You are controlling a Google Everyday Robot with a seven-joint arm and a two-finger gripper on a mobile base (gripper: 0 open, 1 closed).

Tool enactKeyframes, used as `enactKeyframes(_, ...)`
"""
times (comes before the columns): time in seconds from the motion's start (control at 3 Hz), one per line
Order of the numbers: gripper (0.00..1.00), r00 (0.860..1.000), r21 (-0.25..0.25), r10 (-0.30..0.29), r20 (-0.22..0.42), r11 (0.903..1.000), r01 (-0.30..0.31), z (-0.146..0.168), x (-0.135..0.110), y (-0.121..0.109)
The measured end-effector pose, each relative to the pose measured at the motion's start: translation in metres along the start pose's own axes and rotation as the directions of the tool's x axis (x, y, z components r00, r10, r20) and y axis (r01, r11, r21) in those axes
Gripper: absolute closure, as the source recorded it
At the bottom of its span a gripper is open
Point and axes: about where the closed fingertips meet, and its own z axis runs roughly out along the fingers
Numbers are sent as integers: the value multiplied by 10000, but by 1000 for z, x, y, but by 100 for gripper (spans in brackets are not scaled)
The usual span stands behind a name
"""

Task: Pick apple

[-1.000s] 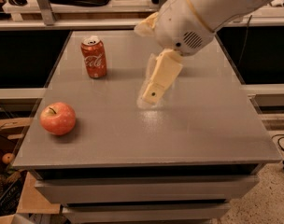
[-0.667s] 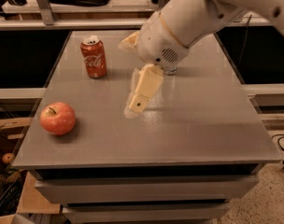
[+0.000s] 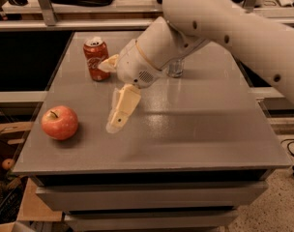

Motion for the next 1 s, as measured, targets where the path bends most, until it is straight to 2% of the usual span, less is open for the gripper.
enactKeyframes(0.33,0,9958,-556,-496,769,9970,540,29,-15,-4)
enactKeyframes(0.67,0,9844,-1158,-958,1475,9868,1134,56,-32,-5)
enactKeyframes(1.0,0,9707,-1700,-1270,2042,9719,1629,78,-44,-3)
